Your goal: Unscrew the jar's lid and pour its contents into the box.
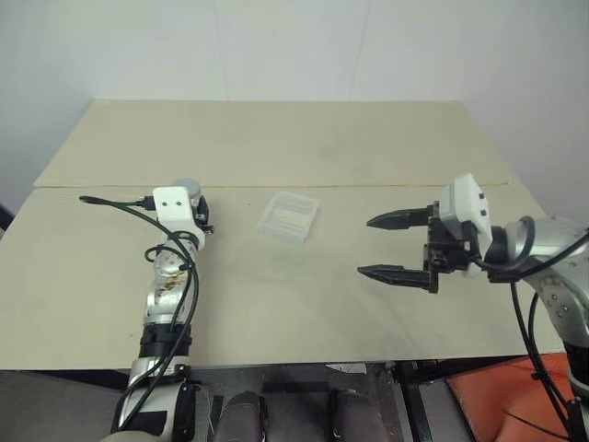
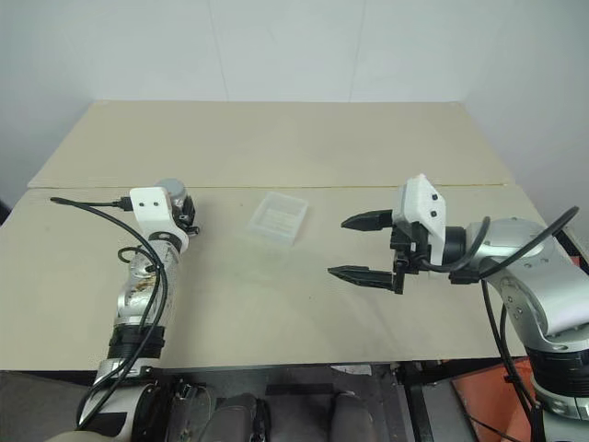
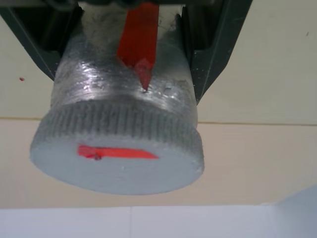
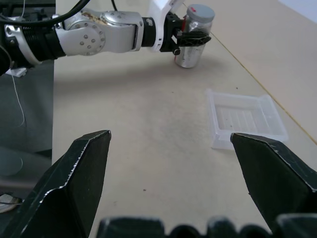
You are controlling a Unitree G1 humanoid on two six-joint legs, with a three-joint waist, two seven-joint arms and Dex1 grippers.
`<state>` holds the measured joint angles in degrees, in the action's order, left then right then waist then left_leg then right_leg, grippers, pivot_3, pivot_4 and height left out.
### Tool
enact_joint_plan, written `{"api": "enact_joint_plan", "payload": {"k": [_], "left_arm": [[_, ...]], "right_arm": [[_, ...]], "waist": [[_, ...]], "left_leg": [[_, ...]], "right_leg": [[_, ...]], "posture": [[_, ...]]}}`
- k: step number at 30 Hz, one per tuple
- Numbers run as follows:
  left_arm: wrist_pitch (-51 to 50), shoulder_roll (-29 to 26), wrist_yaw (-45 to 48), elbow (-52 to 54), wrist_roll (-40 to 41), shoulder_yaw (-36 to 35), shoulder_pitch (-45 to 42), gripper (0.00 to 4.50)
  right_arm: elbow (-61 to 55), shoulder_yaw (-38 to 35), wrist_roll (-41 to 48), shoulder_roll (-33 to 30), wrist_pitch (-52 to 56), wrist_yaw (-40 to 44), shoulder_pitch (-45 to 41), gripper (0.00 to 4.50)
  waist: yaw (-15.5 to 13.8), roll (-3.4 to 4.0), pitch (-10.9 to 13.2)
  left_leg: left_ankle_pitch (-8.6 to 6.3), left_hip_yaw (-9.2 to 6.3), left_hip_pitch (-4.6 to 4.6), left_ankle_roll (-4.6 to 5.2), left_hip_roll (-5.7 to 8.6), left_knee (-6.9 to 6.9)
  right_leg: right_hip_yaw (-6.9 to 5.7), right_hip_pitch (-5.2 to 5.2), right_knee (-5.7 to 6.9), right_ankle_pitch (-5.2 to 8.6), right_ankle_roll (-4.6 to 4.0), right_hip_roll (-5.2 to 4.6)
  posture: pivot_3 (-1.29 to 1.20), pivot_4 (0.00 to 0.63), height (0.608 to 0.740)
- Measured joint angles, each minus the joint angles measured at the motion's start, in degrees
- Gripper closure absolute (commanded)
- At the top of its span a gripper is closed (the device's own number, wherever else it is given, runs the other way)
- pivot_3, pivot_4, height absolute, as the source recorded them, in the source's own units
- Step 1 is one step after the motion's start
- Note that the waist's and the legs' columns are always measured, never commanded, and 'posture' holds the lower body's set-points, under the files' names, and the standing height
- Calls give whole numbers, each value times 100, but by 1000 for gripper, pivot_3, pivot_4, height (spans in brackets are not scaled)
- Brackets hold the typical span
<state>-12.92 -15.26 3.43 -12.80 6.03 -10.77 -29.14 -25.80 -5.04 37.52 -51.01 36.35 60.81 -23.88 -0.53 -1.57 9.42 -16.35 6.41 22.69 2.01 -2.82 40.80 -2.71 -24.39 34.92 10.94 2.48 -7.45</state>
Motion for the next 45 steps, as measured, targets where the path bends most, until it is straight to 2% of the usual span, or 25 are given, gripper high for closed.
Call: {"api": "enact_joint_plan", "payload": {"k": [5,12,18,22,26,33,43,45], "left_arm": [[-142,-835,1645,638,553,121,158,2552],[-748,-1858,3994,1184,1817,149,188,2552],[-1188,-2369,5775,1201,2664,241,-1,2552],[-1062,-2460,6656,1092,2758,492,-302,2552],[-829,-2280,7150,837,2718,758,-500,2552],[-608,-2036,7485,514,2607,958,-773,2552],[-597,-1953,7512,511,2553,975,-780,2552],[-597,-1956,7501,545,2554,973,-763,2552]], "right_arm": [[-90,35,99,258,40,-195,-151,0],[151,511,107,984,85,-509,-1083,0],[393,914,114,1654,410,-862,-1860,0],[474,1047,210,2069,672,-1068,-2231,0],[593,1287,203,2631,1180,-1684,-2506,0],[690,1472,60,3075,1804,-2471,-2944,0],[803,1757,-203,3241,1907,-2590,-2973,0],[822,1780,-245,3253,1906,-2586,-2974,393]], "waist": [[27,0,0],[48,2,0],[50,2,0],[28,2,0],[51,3,0],[70,3,0],[128,3,0],[129,3,0]], "left_leg": [[5,1,4,-8,-2,0],[5,1,7,-8,-2,1],[28,4,29,-47,-2,2],[29,2,37,-46,0,4],[32,2,52,-50,0,5],[36,1,74,-54,0,7],[36,0,76,-53,-1,6],[36,0,76,-53,-1,6]], "right_leg": [[0,-8,4,0,0,0],[-1,-9,4,1,0,0],[-6,-30,12,1,0,1],[-11,-32,12,1,0,0],[-10,-49,28,0,-1,1],[-11,-66,40,0,0,3],[-11,-67,38,0,1,3],[-11,-67,39,0,1,3]], "posture": [[0,150,740],[0,150,740],[0,150,740],[0,150,740],[0,150,740],[0,150,740],[0,150,740],[0,150,740]]}}
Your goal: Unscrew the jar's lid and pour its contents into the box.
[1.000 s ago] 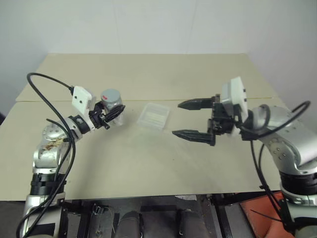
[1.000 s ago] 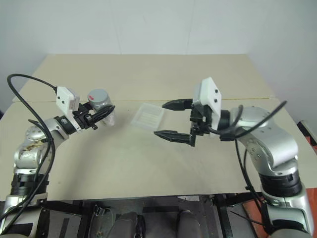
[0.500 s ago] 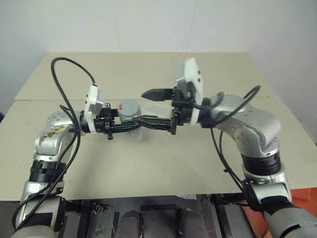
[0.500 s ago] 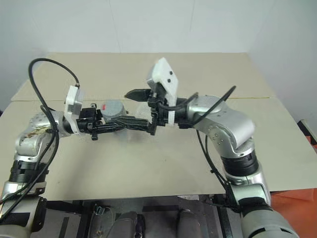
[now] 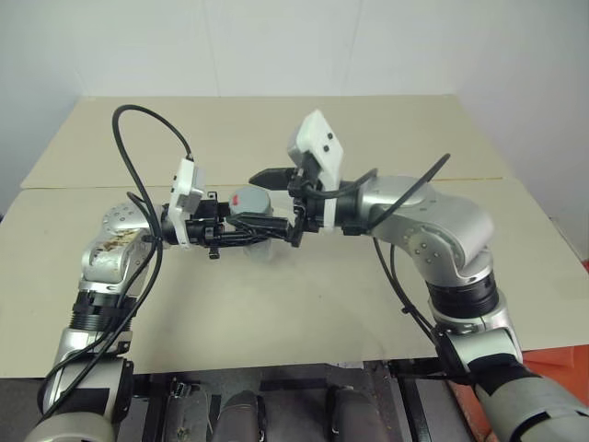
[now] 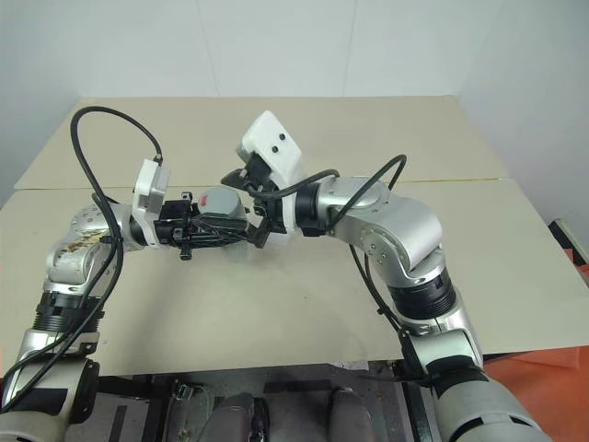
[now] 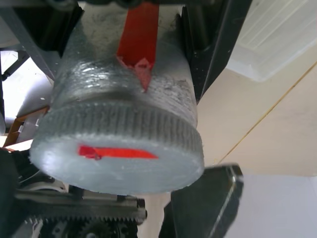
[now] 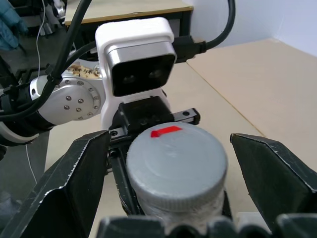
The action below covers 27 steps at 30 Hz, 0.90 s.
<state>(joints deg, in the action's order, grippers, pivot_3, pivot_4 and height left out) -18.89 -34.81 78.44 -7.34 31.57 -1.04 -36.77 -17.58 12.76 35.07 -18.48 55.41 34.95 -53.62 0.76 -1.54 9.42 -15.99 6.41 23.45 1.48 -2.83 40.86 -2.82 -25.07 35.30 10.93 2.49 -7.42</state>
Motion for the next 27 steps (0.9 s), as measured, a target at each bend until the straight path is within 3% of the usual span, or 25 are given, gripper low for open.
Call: {"api": "enact_joint_plan", "payload": {"k": [5,14,19,21,27], "left_arm": [[-2,-32,-21,42,1,-23,107,2552],[-2,-101,85,221,20,-39,161,2552],[-23,-233,571,707,137,28,321,2552],[-30,-285,834,956,203,146,393,2552],[-253,-502,1108,1410,449,183,456,2552]], "right_arm": [[78,18,-57,78,-5,48,0,1757],[151,20,-114,4,-269,563,30,1758],[564,200,-114,-361,-1276,2186,38,1758],[980,320,-100,-446,-1818,3190,-60,1758],[2541,521,-193,-9,-3053,5064,-659,1758]], "waist": [[2,0,0],[-2,0,0],[3,0,0],[6,1,1],[46,3,1]], "left_leg": [[0,0,0,0,-1,0],[0,0,1,0,0,0],[-2,0,0,4,0,-1],[-2,0,0,4,-1,0],[0,1,-11,0,-3,-2]], "right_leg": [[0,-1,1,0,0,1],[0,-1,-1,0,0,1],[1,0,-6,0,1,1],[2,0,-7,0,1,2],[7,0,-3,0,1,6]], "posture": [[0,150,740],[0,150,740],[0,150,740],[0,150,740],[0,150,740]]}}
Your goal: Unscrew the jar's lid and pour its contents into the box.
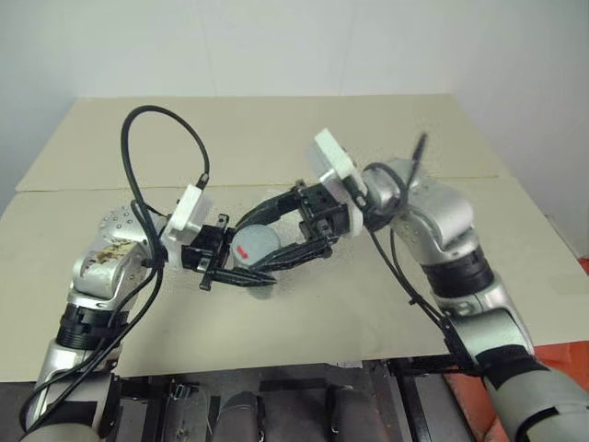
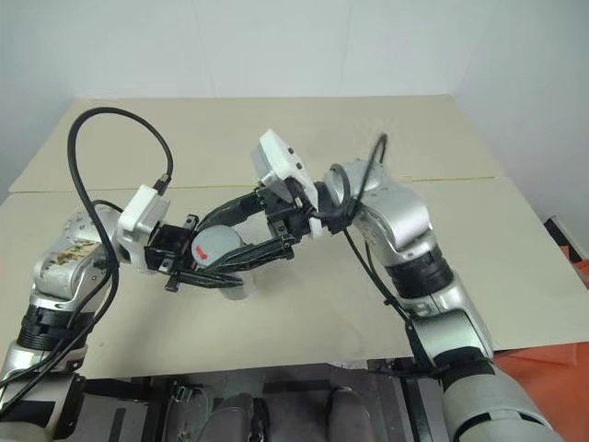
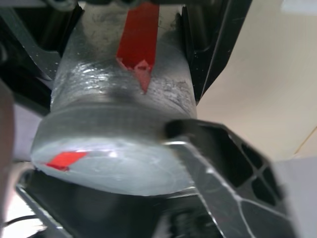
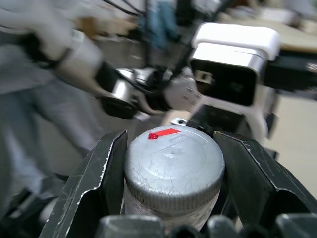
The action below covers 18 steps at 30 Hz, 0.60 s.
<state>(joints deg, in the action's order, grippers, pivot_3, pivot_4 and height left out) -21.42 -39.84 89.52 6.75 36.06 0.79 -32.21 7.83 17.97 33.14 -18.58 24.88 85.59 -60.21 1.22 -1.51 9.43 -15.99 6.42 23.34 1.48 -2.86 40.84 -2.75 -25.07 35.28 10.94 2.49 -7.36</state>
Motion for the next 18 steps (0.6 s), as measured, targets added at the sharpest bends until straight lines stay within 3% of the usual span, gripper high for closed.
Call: {"api": "enact_joint_plan", "payload": {"k": [1,5,10,18], "left_arm": [[-25,-32,-13,1,3,-13,20,2552],[-78,-31,-132,39,236,-217,183,2552],[-146,-46,-417,132,346,-443,494,2552],[-149,-69,-1080,-307,134,-643,814,2552]], "right_arm": [[205,23,-44,73,-137,121,-74,1044],[841,40,-322,331,-548,270,-273,52],[531,-179,-469,316,-622,-145,-22,52],[-1477,-813,-472,-307,287,-1828,1036,52]], "waist": [[-6,0,0],[-41,0,0],[-57,1,1],[-56,1,0]], "left_leg": [[1,0,1,-1,0,0],[2,0,7,-3,-1,2],[4,-1,10,-8,-2,2],[9,-1,6,-16,-2,-1]], "right_leg": [[-1,0,6,0,0,0],[-3,-1,5,0,0,0],[-6,-2,2,0,0,0],[-7,-3,7,0,0,0]], "posture": [[0,150,740],[0,150,740],[0,150,740],[0,150,740]]}}
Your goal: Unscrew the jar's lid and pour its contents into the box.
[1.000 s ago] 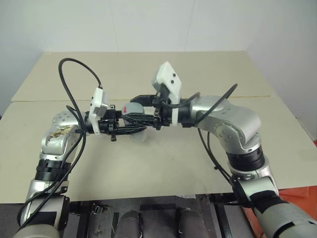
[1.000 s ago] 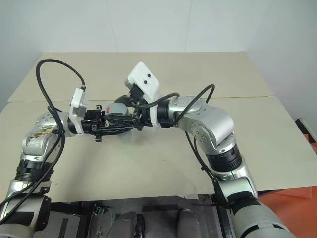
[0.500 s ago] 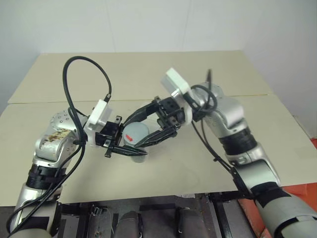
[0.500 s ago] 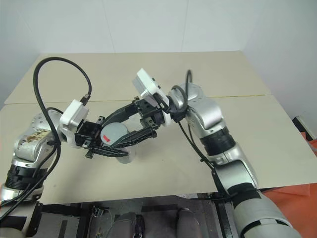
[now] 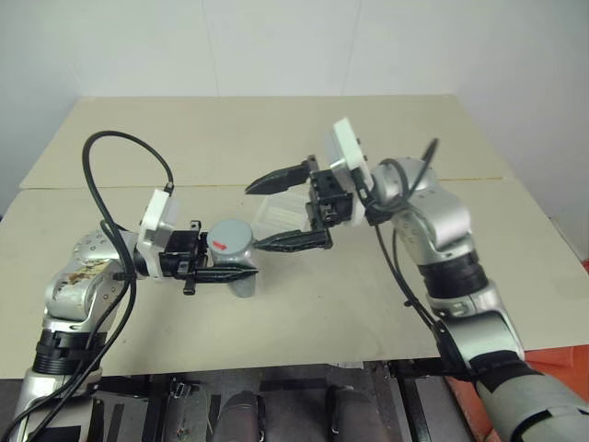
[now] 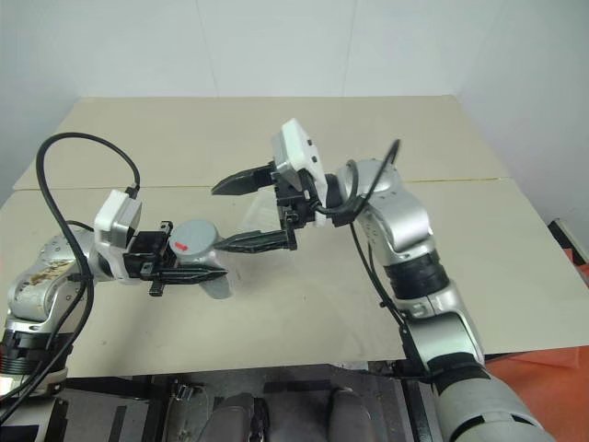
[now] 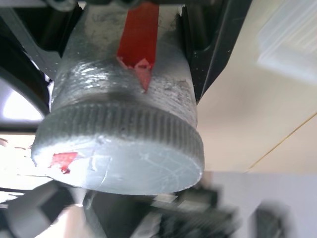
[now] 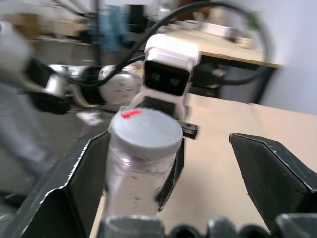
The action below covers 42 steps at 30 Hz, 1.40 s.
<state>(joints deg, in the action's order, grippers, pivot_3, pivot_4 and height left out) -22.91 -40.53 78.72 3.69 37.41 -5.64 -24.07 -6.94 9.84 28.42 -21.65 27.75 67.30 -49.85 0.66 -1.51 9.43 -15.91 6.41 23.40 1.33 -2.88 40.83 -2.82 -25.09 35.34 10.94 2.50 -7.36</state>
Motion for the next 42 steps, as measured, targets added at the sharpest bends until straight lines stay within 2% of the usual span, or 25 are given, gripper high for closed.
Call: {"api": "enact_joint_plan", "payload": {"k": [3,7,16,24,42], "left_arm": [[-53,1,-358,-188,-293,101,-198,2552],[-80,111,-656,-299,-553,236,-633,2552],[-77,266,-722,-334,-583,281,-741,2552],[-79,263,-722,-336,-576,265,-747,2552],[-187,35,-819,114,-151,-127,-212,2552]], "right_arm": [[-833,-15,17,-23,639,-736,307,52],[-1385,85,-77,223,1367,-1802,225,52],[-1036,544,-616,775,2039,-3088,-238,52],[-870,631,-691,907,2073,-3238,-310,52],[-1175,711,-389,502,2071,-3051,-260,52]], "waist": [[0,0,0],[19,0,0],[16,0,0],[15,0,0],[13,0,0]], "left_leg": [[0,0,1,0,1,1],[1,2,-6,-2,1,1],[1,1,0,-2,2,1],[1,0,2,-1,2,1],[0,-1,1,0,1,0]], "right_leg": [[0,0,2,0,-1,0],[4,0,10,0,-1,0],[3,-4,11,0,-1,0],[2,-4,9,0,-1,0],[3,-4,7,0,-1,0]], "posture": [[0,150,740],[0,150,740],[0,150,740],[0,150,740],[0,150,740]]}}
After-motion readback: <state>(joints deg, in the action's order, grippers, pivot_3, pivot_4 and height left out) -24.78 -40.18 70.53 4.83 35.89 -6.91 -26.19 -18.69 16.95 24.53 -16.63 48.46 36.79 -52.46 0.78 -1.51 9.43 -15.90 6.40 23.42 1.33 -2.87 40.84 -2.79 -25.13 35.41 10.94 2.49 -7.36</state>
